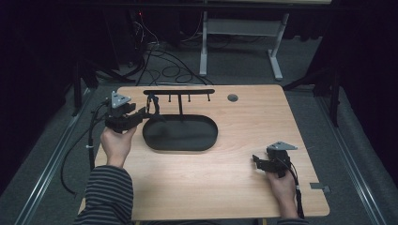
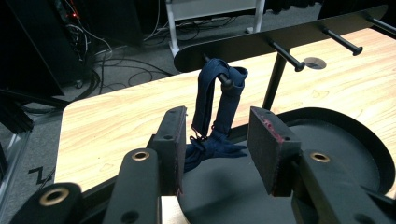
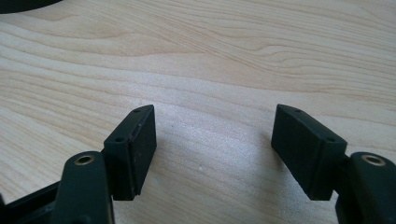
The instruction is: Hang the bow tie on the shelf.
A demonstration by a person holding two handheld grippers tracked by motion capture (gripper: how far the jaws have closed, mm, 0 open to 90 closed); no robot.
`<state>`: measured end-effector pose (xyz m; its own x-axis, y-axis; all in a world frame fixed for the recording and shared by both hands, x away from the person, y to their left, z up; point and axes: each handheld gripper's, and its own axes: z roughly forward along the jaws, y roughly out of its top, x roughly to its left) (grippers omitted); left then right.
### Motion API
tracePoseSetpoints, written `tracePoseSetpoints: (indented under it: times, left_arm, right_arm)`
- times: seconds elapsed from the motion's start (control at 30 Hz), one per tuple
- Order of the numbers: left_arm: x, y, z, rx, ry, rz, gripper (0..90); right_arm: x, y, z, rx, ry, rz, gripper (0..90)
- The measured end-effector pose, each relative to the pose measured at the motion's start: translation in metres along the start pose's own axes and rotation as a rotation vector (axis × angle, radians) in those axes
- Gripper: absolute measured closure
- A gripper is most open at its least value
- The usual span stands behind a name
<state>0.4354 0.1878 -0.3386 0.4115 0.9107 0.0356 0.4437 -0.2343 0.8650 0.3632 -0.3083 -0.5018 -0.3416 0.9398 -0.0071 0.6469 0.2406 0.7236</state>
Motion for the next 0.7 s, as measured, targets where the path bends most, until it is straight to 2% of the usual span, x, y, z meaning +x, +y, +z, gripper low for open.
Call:
tracePoseSetpoints:
  times: [0.1, 0.23, 0.7]
  left_arm:
    - [0.001, -0.001, -0.002, -0.001, -0.002, -0.006, 57.1]
    - [-0.001, -0.003, -0.007, -0.007, 0.008, 0.009, 57.0]
    - [0.000, -0.009, -0.016, -0.009, 0.001, 0.000, 56.5]
  right_arm:
    - [0.000, 0.000, 0.000, 0.000, 0.000, 0.001, 32.4]
    - [0.000, 0.000, 0.000, 0.000, 0.001, 0.000, 32.4]
    - [0.000, 0.000, 0.000, 0.001, -0.002, -0.001, 32.4]
